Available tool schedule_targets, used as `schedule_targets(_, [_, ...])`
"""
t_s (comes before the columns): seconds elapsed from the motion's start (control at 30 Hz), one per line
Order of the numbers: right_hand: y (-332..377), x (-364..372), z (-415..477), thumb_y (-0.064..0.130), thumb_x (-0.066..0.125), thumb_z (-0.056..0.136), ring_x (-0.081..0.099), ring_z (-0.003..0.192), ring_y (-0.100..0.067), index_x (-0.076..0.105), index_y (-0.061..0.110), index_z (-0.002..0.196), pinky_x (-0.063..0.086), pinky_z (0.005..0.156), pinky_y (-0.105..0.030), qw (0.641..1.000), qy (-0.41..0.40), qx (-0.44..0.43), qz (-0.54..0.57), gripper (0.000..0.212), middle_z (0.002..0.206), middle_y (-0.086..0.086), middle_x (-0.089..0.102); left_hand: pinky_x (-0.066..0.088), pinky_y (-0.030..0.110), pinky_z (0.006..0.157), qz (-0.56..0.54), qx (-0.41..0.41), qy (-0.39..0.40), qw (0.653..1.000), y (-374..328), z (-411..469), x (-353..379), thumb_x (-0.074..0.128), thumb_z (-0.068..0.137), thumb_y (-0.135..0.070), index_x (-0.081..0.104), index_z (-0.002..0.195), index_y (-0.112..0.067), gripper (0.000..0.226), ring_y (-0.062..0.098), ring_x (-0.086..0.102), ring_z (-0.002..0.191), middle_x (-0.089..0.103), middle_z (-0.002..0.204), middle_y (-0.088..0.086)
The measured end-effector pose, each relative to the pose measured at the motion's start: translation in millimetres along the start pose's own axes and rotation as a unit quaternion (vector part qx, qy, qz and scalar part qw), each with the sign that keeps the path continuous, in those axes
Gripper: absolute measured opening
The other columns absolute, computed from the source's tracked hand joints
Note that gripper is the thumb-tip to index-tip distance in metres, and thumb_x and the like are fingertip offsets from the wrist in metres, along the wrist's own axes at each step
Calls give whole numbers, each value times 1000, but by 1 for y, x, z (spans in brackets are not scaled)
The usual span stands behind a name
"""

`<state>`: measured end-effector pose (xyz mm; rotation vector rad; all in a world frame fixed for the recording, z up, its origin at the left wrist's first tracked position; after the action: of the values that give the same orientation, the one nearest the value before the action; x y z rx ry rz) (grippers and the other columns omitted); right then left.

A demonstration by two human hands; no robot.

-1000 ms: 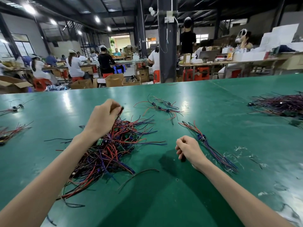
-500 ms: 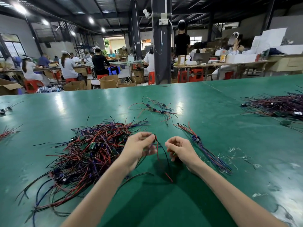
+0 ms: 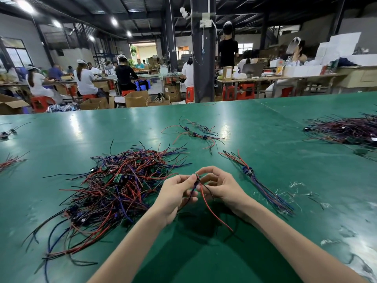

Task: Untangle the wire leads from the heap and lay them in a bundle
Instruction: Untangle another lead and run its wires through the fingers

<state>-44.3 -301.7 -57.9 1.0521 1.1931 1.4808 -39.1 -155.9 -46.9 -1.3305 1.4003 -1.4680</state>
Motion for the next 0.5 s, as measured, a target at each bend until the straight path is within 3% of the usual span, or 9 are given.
schedule_targets(0.13, [7,-1,-2,3,72,75,55,70,-17,65,12,97,52,60,-23,1000,-3,1,14,24,85,-6,62,46,19,45,5,-6,8,1000,0,-3,0,61,90,-16,61,86,-5,12,9,56,50,53,79,14])
schedule_targets(0.3, [11,-7,0,9,69,75,57,56,-9,71,11,81,52,54,-21,995,-56,20,74,6,72,-3,65,41,18,42,45,6,30,999,-5,-6,0,63,88,-17,63,88,-8,9,8,55,49,66,74,3])
schedule_targets(0.5, [14,-10,0,14,72,67,53,50,-8,72,4,78,50,51,-20,988,-46,66,134,15,66,-3,63,38,17,41,74,10,71,995,-9,-10,4,63,88,-18,66,85,-10,9,8,51,50,68,70,0])
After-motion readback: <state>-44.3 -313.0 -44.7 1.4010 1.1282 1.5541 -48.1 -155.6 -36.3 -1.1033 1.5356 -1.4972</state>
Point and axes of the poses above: each hand's wrist, its own z-axis towards the middle knuckle, its own x-axis out of the palm, y = z × x, the point moved 2 cm from there along z, towards the middle knuckle
